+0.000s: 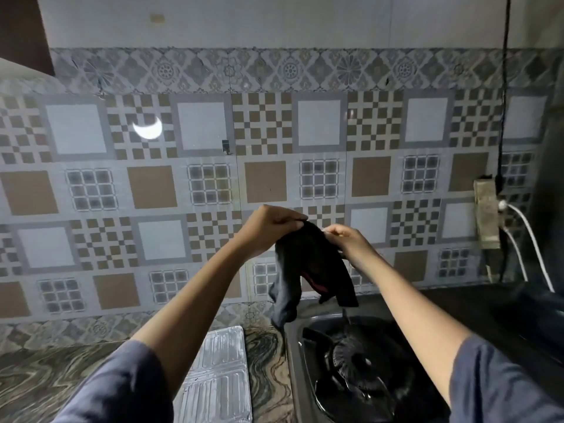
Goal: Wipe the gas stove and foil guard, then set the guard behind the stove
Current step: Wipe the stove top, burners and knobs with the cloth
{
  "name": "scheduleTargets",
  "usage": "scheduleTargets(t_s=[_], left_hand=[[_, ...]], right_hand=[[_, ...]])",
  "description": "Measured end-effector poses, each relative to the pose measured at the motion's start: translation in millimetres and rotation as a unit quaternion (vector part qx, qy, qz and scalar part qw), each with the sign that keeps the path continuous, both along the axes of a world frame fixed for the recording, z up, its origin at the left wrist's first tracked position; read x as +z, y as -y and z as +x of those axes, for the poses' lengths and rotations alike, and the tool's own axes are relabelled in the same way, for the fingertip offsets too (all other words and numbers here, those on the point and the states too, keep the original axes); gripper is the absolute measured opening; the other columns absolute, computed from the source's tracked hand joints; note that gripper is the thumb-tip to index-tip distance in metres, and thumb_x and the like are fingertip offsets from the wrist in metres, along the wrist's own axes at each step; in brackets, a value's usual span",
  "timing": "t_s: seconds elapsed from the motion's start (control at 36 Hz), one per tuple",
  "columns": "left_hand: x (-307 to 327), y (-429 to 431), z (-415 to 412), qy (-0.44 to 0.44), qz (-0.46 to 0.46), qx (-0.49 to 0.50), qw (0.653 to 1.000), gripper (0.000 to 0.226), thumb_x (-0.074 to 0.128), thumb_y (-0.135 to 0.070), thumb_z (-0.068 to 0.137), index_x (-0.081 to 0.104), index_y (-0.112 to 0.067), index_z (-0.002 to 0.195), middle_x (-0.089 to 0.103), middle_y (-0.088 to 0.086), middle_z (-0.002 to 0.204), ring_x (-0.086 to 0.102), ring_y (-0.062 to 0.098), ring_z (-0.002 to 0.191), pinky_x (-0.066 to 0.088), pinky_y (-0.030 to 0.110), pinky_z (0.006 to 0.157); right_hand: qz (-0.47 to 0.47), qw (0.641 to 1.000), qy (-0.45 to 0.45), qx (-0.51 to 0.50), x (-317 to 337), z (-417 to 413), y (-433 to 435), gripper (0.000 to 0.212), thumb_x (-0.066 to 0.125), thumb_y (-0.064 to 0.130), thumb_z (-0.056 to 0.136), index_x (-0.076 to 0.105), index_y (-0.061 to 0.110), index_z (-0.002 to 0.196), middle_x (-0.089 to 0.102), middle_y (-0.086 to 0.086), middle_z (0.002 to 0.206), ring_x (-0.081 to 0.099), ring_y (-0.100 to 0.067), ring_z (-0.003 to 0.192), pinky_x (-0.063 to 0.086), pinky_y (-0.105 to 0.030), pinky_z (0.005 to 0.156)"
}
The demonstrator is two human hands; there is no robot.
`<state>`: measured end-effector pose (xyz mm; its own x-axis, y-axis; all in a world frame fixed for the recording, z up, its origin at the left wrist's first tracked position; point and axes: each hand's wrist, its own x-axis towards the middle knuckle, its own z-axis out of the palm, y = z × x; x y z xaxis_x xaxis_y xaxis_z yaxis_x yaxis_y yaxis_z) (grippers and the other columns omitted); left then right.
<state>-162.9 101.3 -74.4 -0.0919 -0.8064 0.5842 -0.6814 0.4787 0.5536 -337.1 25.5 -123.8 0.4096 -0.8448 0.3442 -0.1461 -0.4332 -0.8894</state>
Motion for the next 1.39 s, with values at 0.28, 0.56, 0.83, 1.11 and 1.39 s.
scheduleTargets(t_s=[0.28,0.56,0.83,1.11,1.39], left_hand=[[4,-4,-10,-0.243,0.134,0.068,0.958,0.017,0.063,-0.006,0.085,0.069,0.001,0.099,0.066,0.011,0.090,0.063,0.023,0.090,0.055,0.027,0.077],[-8,-14,-3,-0.369,0.128,0.111,0.914,0.015,0.058,-0.006,0.088,0.065,0.002,0.099,0.064,0.016,0.094,0.061,0.025,0.090,0.054,0.030,0.077],[-2,-34,5,-0.367,0.127,0.075,0.919,0.020,0.053,-0.005,0.091,0.062,0.002,0.107,0.062,0.010,0.091,0.058,0.020,0.088,0.051,0.026,0.071],[-20,-59,26,-0.253,0.194,0.045,0.947,0.022,0.046,-0.012,0.095,0.063,-0.006,0.107,0.061,0.012,0.099,0.056,0.020,0.091,0.048,0.030,0.084],[-18,-56,7,0.003,0.199,0.037,0.979,0.022,0.059,-0.023,0.088,0.067,-0.008,0.103,0.063,0.002,0.083,0.055,0.013,0.075,0.042,0.019,0.067]], right_hand=[[-0.044,0.995,0.083,-0.018,-17,11,-30,0.018,0.050,0.024,0.094,0.062,0.012,0.102,0.064,0.000,0.090,0.060,-0.009,0.081,0.045,-0.011,0.065],[-0.054,0.997,0.052,0.019,-26,25,-48,0.017,0.064,0.030,0.086,0.063,0.021,0.100,0.067,0.001,0.097,0.063,-0.013,0.094,0.051,-0.024,0.080],[-0.068,0.997,-0.039,0.016,-30,29,-51,0.011,0.066,0.017,0.085,0.066,0.011,0.093,0.069,-0.007,0.092,0.064,-0.018,0.087,0.048,-0.029,0.078],[-0.125,0.987,-0.098,-0.006,8,0,-44,0.013,0.058,0.018,0.090,0.066,0.023,0.099,0.064,0.006,0.103,0.056,-0.012,0.101,0.040,-0.028,0.091],[-0.143,0.988,-0.061,-0.014,18,-13,-49,0.016,0.053,0.009,0.092,0.065,0.017,0.097,0.063,0.003,0.103,0.056,-0.013,0.102,0.044,-0.025,0.089]])
